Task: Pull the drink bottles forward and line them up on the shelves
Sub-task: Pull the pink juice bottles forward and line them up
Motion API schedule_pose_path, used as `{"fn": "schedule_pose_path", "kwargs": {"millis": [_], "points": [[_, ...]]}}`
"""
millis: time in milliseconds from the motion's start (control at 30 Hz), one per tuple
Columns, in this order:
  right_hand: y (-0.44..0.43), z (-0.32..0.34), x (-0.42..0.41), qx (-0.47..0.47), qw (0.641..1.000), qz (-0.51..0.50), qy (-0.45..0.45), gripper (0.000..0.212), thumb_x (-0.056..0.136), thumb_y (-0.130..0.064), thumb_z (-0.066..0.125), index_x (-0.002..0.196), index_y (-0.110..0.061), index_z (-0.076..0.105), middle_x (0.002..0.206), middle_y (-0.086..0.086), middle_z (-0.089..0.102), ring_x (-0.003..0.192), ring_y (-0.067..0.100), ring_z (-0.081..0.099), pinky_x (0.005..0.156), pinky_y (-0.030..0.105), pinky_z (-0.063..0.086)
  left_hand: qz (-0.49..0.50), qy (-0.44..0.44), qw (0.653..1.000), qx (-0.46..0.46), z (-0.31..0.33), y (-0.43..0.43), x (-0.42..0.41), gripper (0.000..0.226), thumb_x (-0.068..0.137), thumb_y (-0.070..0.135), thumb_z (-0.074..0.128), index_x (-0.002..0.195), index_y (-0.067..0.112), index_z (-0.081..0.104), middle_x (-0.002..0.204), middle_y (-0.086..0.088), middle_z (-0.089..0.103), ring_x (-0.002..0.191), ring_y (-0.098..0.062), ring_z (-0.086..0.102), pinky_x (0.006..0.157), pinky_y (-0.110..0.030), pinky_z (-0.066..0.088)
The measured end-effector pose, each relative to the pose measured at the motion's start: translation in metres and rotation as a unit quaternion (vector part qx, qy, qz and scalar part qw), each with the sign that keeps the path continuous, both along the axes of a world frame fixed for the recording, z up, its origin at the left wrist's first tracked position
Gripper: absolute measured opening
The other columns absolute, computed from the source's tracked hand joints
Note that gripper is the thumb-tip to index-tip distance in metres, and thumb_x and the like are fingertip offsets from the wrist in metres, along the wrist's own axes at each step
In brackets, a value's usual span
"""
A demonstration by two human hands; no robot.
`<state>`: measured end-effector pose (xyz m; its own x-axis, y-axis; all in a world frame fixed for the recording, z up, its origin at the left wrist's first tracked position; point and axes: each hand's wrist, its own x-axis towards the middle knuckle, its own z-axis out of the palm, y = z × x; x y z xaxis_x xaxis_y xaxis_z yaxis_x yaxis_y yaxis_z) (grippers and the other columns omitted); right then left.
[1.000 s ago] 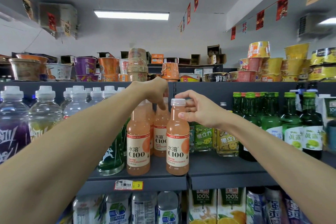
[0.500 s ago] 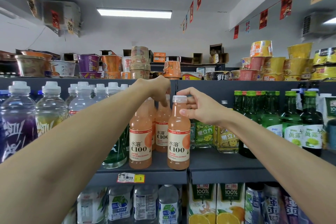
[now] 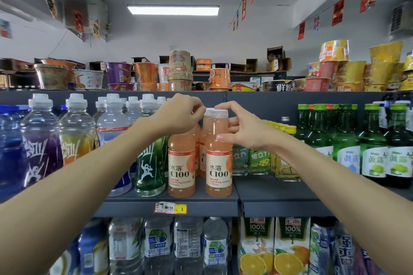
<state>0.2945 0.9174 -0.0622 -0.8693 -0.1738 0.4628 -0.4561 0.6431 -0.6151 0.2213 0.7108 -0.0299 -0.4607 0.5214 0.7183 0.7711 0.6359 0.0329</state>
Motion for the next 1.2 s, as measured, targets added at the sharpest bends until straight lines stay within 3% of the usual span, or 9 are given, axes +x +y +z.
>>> {"fn": "schedule_pose_path", "kwargs": {"millis": [133, 233, 333, 400, 500, 700, 833, 1033, 1200], "points": [[-0.009, -0.008, -0.002, -0.007, 1.0, 0.005, 0.016, 0.071, 0.089, -0.016, 0.076, 0.142, -0.042, 0.035, 0.122, -0.004, 0.069, 0.105, 0.007, 0.069, 0.09, 0.033, 0.058, -0.006, 0.055, 0.996, 0.063, -0.019, -0.001, 0.003, 0.028, 0.104, 0.026, 0.043, 0.109, 0.021, 0.069, 0.083, 0.012, 0.07, 0.059, 0.002, 0.051, 0.056, -0.025, 0.038], [-0.013, -0.019, 0.001, -0.023, 0.999, 0.009, 0.03, 0.082, 0.088, -0.023, 0.076, 0.148, -0.046, 0.025, 0.132, -0.005, 0.064, 0.114, 0.007, 0.064, 0.097, 0.031, 0.053, -0.04, 0.081, 0.994, 0.063, -0.024, -0.004, 0.004, 0.03, 0.099, 0.011, 0.045, 0.119, 0.019, 0.066, 0.09, 0.013, 0.072, 0.08, -0.005, 0.06, 0.071, -0.029, 0.045], [-0.018, -0.038, 0.005, -0.031, 0.999, 0.003, 0.032, 0.108, 0.08, -0.031, 0.083, 0.149, -0.059, 0.005, 0.129, -0.01, 0.062, 0.108, 0.001, 0.066, 0.087, 0.02, 0.051, -0.061, 0.09, 0.991, 0.075, -0.027, -0.006, 0.005, 0.035, 0.094, 0.003, 0.044, 0.12, 0.015, 0.066, 0.097, 0.006, 0.072, 0.093, -0.014, 0.063, 0.082, -0.035, 0.05], [-0.021, -0.049, 0.006, -0.041, 0.998, -0.007, 0.044, 0.113, 0.077, -0.032, 0.084, 0.146, -0.064, -0.001, 0.128, -0.011, 0.064, 0.104, 0.003, 0.068, 0.086, 0.024, 0.053, -0.064, 0.091, 0.99, 0.087, -0.029, -0.005, 0.004, 0.036, 0.093, 0.001, 0.043, 0.116, 0.014, 0.067, 0.096, 0.005, 0.072, 0.094, -0.015, 0.061, 0.083, -0.037, 0.048], [-0.023, -0.054, 0.006, -0.048, 0.997, -0.01, 0.059, 0.114, 0.08, -0.03, 0.082, 0.149, -0.06, -0.003, 0.119, -0.017, 0.067, 0.103, 0.002, 0.068, 0.084, 0.024, 0.053, -0.065, 0.084, 0.99, 0.096, -0.03, -0.003, 0.005, 0.036, 0.092, 0.0, 0.042, 0.112, 0.015, 0.068, 0.094, 0.006, 0.071, 0.093, -0.015, 0.059, 0.083, -0.038, 0.047], [-0.023, -0.053, 0.007, -0.053, 0.997, -0.007, 0.06, 0.114, 0.083, -0.026, 0.081, 0.151, -0.057, -0.005, 0.12, -0.016, 0.066, 0.106, 0.005, 0.068, 0.091, 0.033, 0.055, -0.07, 0.078, 0.99, 0.095, -0.029, -0.003, 0.006, 0.035, 0.091, 0.003, 0.041, 0.11, 0.016, 0.068, 0.091, 0.007, 0.071, 0.093, -0.013, 0.059, 0.085, -0.04, 0.048], [-0.023, -0.056, 0.004, -0.058, 0.996, -0.008, 0.063, 0.114, 0.083, -0.023, 0.08, 0.15, -0.058, -0.005, 0.113, -0.018, 0.067, 0.103, 0.001, 0.068, 0.087, 0.03, 0.055, -0.079, 0.072, 0.99, 0.088, -0.027, -0.004, 0.006, 0.03, 0.09, -0.001, 0.043, 0.099, 0.016, 0.067, 0.083, 0.009, 0.069, 0.086, -0.01, 0.058, 0.08, -0.034, 0.047], [-0.024, -0.056, 0.002, -0.061, 0.996, -0.016, 0.061, 0.114, 0.083, -0.023, 0.08, 0.148, -0.062, -0.005, 0.107, -0.022, 0.063, 0.099, -0.002, 0.067, 0.081, 0.025, 0.054, -0.085, 0.053, 0.992, 0.071, -0.024, -0.007, 0.005, 0.027, 0.092, 0.0, 0.044, 0.098, 0.017, 0.066, 0.083, 0.009, 0.066, 0.079, 0.0, 0.055, 0.069, -0.02, 0.039], [-0.028, -0.056, 0.006, -0.056, 0.996, -0.028, 0.068, 0.113, 0.084, -0.024, 0.08, 0.148, -0.062, -0.005, 0.114, -0.015, 0.065, 0.1, 0.009, 0.07, 0.091, 0.041, 0.057, -0.079, 0.079, 0.992, 0.062, -0.026, -0.008, 0.003, 0.026, 0.092, 0.0, 0.045, 0.099, 0.015, 0.065, 0.087, 0.008, 0.066, 0.085, -0.01, 0.056, 0.075, -0.029, 0.043]]}}
